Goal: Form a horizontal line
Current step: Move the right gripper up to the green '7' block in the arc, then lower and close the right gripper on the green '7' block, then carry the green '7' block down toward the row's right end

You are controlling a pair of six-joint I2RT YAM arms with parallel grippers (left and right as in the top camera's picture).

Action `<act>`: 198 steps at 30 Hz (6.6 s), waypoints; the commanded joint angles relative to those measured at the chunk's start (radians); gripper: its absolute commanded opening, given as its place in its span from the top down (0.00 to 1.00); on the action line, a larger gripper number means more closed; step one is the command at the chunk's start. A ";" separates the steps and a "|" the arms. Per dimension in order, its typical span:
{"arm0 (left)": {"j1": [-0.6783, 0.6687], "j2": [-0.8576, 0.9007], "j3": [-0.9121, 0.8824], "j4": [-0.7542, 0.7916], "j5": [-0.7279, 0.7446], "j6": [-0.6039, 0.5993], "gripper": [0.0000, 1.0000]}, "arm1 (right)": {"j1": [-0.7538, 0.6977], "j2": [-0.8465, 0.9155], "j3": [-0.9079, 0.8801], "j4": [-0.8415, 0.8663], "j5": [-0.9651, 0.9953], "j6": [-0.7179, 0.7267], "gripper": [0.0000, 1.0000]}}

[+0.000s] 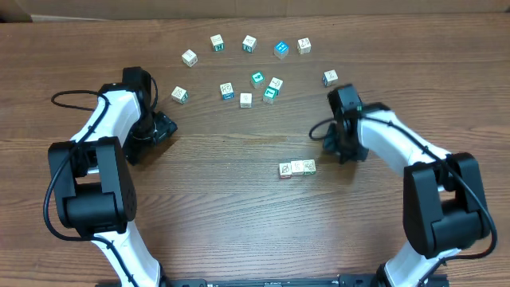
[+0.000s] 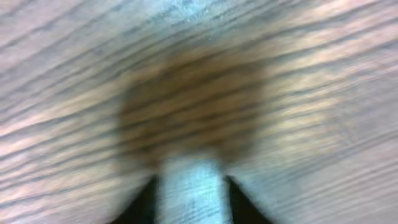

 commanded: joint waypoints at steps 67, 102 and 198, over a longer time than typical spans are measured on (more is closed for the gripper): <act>0.000 -0.004 -0.006 0.010 -0.122 0.016 0.00 | 0.245 0.449 0.633 0.184 0.075 0.139 0.37; 0.000 -0.004 -0.006 0.009 -0.122 0.016 0.00 | 0.252 0.461 0.609 0.210 0.078 0.156 0.42; 0.000 -0.004 -0.006 0.009 -0.122 0.016 0.00 | 0.023 0.130 0.346 -0.344 0.014 -0.116 0.77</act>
